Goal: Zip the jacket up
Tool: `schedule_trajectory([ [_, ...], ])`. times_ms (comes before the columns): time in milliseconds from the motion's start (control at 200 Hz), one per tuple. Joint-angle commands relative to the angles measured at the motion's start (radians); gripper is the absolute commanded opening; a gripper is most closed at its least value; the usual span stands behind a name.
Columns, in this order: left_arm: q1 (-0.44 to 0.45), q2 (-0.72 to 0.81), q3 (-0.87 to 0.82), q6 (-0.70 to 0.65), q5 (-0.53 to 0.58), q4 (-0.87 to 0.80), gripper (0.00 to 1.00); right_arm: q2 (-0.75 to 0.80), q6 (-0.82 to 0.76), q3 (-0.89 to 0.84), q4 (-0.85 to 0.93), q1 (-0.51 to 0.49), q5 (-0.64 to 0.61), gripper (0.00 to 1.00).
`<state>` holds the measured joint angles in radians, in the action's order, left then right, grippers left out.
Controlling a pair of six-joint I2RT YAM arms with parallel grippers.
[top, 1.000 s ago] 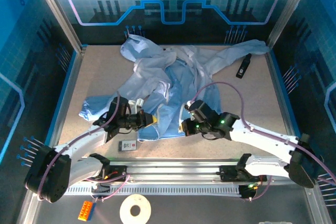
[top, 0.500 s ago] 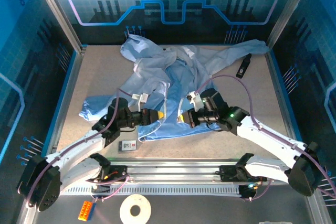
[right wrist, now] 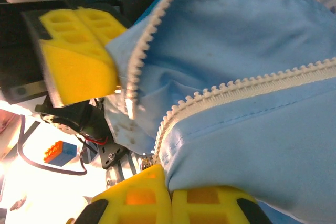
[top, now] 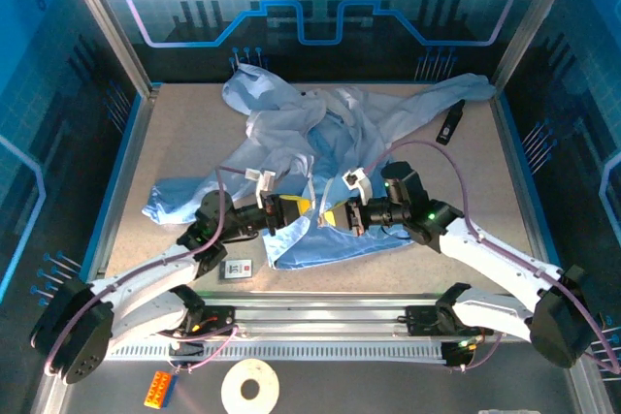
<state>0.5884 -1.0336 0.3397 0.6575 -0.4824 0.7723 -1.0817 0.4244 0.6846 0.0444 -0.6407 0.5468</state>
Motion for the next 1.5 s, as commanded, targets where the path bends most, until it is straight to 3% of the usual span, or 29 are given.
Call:
schedule_trajectory([
  [0,0.005,-0.041,-0.027,-0.034,-0.011,0.201,0.0,0.035,-0.018,-0.024,-0.092,0.018,0.056,0.0],
  [310,0.006,-0.083,-0.049,0.001,-0.021,0.271,0.0,0.029,0.041,-0.091,-0.254,0.03,0.037,0.0],
  [921,0.011,-0.022,-0.071,0.026,0.018,0.186,0.0,0.022,0.107,-0.115,-0.348,0.031,0.005,0.0],
  [1496,0.025,-0.054,-0.07,0.062,0.021,0.223,0.0,0.008,0.132,-0.115,-0.371,0.029,0.017,0.0],
])
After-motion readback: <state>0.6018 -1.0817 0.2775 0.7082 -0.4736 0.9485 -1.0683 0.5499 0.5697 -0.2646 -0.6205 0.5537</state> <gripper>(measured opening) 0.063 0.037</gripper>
